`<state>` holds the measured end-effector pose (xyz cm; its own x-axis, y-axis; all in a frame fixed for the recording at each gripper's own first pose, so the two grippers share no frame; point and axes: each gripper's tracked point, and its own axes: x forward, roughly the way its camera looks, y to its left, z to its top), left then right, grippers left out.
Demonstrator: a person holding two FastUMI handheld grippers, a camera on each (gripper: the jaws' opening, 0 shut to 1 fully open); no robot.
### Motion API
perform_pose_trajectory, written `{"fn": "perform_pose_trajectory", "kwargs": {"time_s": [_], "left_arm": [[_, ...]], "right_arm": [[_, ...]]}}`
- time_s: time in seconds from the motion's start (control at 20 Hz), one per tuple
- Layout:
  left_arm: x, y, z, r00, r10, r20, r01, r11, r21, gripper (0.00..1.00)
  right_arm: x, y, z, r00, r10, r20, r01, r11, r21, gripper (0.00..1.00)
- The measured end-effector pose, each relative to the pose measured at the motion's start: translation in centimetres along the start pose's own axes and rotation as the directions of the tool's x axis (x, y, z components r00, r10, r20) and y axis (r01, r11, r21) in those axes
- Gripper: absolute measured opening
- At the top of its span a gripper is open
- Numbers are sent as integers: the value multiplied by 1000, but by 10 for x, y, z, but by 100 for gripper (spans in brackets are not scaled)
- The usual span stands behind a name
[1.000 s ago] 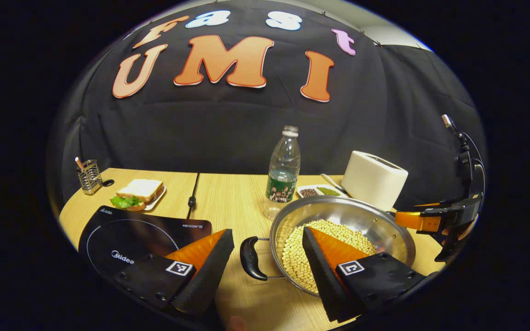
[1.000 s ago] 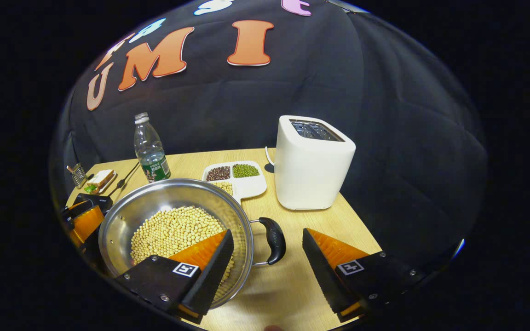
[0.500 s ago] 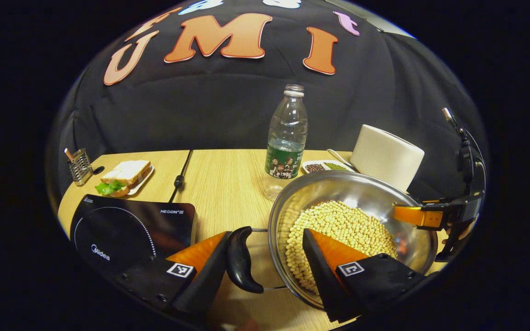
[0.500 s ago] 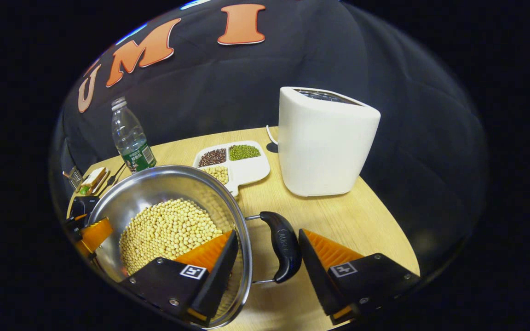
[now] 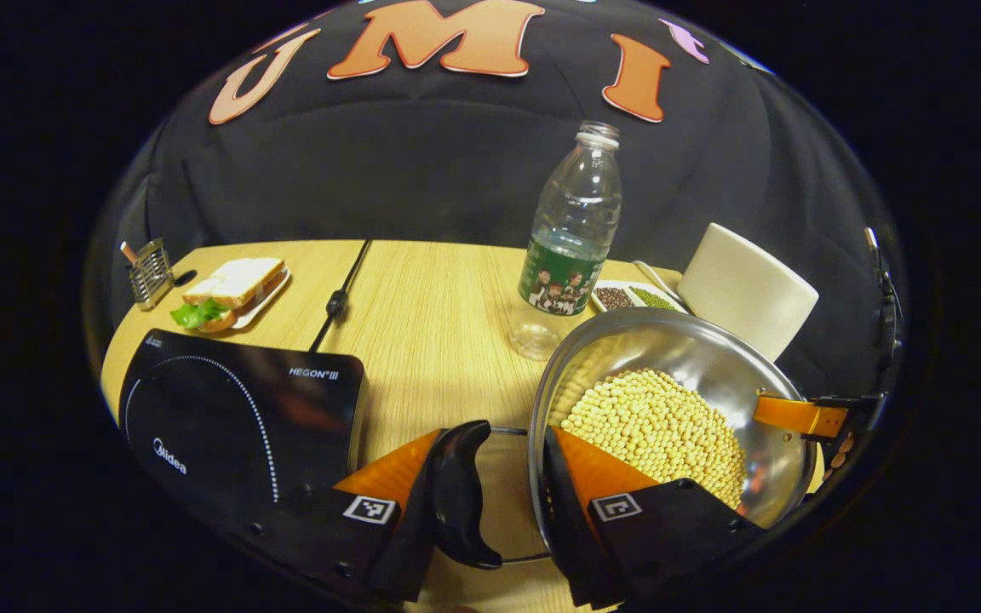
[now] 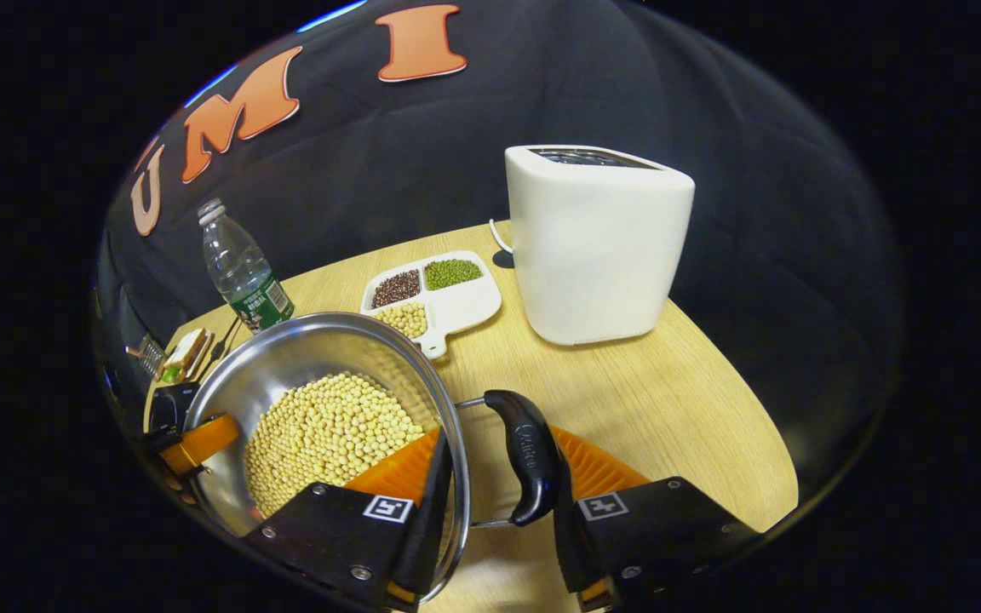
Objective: First push the handle of the pot to place it horizontally, then grasp the pot with both hands and set it on the induction cooktop.
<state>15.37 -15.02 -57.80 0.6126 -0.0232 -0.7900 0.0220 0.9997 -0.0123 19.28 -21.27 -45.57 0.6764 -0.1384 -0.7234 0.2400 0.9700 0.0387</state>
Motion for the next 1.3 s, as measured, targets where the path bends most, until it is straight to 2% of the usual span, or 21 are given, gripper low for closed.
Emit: {"fn": "perform_pose_trajectory", "kwargs": {"time_s": [0.15, 0.2, 0.25, 0.35, 0.45, 0.5, 0.65, 0.7, 0.75, 0.8, 1.05, 1.1, 1.15, 1.3], "left_arm": [[-20, 1, 6, 1000, -1, 2, 1, 1000, 9, 66], [-25, 0, 13, 1000, -5, 22, 5, 1000, 17, 65], [-35, 1, 21, 999, -8, 40, 7, 1000, 23, 65], [-53, 4, 35, 998, -12, 68, 11, 1000, 23, 68], [-73, 12, 46, 996, -16, 83, 15, 1000, 11, 65], [-82, 16, 51, 996, -15, 89, 15, 1000, 0, 67], [-109, 37, 61, 994, -2, 114, 4, 1000, -18, 68], [-120, 45, 64, 992, 3, 122, 0, 1000, -20, 65], [-129, 54, 68, 992, 9, 129, -6, 1000, -24, 67], [-136, 63, 70, 991, 16, 136, -13, 1000, -28, 68], [-161, 110, 74, 989, 57, 140, -49, 997, -55, 67], [-165, 120, 74, 988, 64, 140, -56, 996, -63, 67], [-169, 130, 75, 987, 71, 141, -61, 996, -69, 67], [-179, 162, 75, 986, 93, 137, -82, 993, -86, 67]], "right_arm": [[-19, 1, 3, 1000, 4, 11, -4, 1000, 7, 53], [-26, 3, 8, 1000, 6, 26, -7, 1000, 28, 49], [-35, 6, 13, 999, 10, 38, -11, 999, 36, 53], [-55, 13, 21, 998, 13, 64, -15, 999, 33, 53], [-72, 26, 30, 996, 16, 88, -18, 1000, 22, 52], [-82, 32, 33, 995, 19, 97, -20, 1000, 10, 52], [-107, 56, 39, 993, 38, 115, -38, 999, -6, 52], [-112, 65, 40, 992, 48, 119, -47, 999, -7, 53], [-117, 74, 40, 991, 56, 122, -55, 998, -12, 48], [-121, 82, 40, 990, 67, 124, -65, 998, -20, 53], [-136, 132, 37, 988, 111, 111, -107, 993, -43, 53], [-136, 142, 36, 987, 120, 108, -115, 992, -49, 48], [-137, 151, 34, 986, 128, 107, -123, 991, -53, 52], [-142, 182, 28, 984, 152, 93, -145, 987, -71, 52]]}}
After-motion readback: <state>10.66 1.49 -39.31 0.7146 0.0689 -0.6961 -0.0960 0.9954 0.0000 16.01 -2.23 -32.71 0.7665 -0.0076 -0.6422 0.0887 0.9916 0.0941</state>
